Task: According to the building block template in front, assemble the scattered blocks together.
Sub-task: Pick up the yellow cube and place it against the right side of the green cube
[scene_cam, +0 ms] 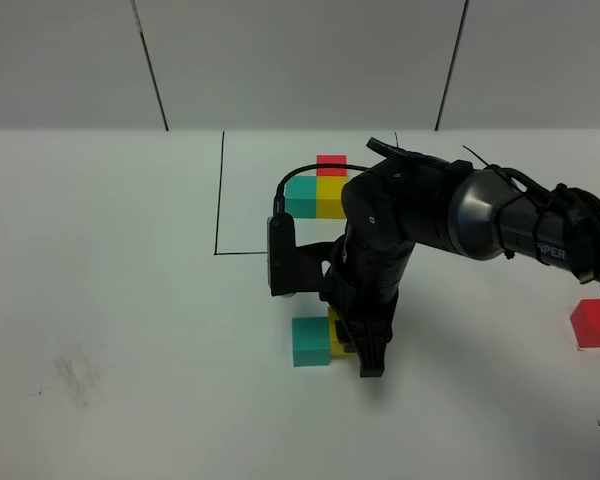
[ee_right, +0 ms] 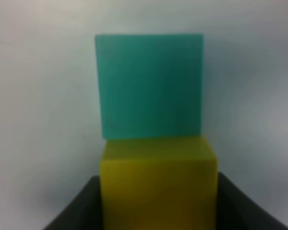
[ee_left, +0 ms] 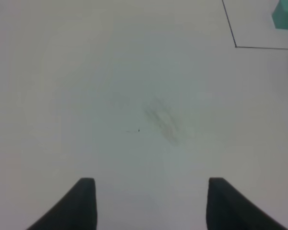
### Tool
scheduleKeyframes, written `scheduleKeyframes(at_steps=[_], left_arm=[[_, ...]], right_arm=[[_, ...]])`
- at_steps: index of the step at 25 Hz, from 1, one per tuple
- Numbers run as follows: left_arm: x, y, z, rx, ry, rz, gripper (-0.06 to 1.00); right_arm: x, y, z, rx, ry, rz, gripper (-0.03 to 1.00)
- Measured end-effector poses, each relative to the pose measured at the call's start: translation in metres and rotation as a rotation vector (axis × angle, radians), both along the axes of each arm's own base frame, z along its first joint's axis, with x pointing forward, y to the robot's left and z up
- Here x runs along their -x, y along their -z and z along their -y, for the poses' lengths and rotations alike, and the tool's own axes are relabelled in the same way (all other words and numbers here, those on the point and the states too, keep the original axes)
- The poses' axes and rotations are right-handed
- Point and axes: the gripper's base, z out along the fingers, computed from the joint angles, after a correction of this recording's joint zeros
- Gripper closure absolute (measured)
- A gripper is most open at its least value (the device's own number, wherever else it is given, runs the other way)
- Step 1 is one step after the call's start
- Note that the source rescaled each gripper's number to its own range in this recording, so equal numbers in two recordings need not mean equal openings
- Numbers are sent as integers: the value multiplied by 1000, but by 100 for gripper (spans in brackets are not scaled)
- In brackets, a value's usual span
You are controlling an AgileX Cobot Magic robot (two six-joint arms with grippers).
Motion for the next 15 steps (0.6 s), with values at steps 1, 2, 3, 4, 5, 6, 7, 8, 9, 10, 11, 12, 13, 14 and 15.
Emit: scheduleKeyframes(at_steps=[1,2,3,4,5,6,7,8,9,10,11,12,13,14,15], left_arm=[[0,0,0,0,0,0,78],[0,0,0,0,0,0,78],[0,0,0,0,0,0,78],[0,0,0,0,0,1,78],[0,0,0,0,0,1,78],[0,0,0,0,0,1,78],[0,0,0,0,0,1,78],[0,0,0,0,0,1,78],[0,0,0,0,0,1,78],[0,0,0,0,0,1,78],[0,0,0,0,0,1,78],[0,0,0,0,0,1,78],[0,0,0,0,0,1,78],[0,0,0,0,0,1,78],[0,0,0,0,0,1,78]], right_arm=[[0,1,0,2,-1,-2,97],[1,2,-1,3,-3,-3,97],[1,2,-1,3,-5,-3,97],[2,2,-2,2,-6,-3,97],[2,2,-2,2,-5,-5,97],[2,3,-2,2,-4,-8,97],[2,3,-2,3,-3,-10,97],[2,4,-2,4,-3,-12,97],[2,7,-2,6,-1,-18,97],[2,9,-3,8,1,-23,97],[2,11,-3,10,2,-29,97],[2,13,-3,12,2,-33,97],[2,15,-3,15,3,-37,97],[2,17,-3,16,3,-38,97],[2,19,-4,19,2,-41,97]])
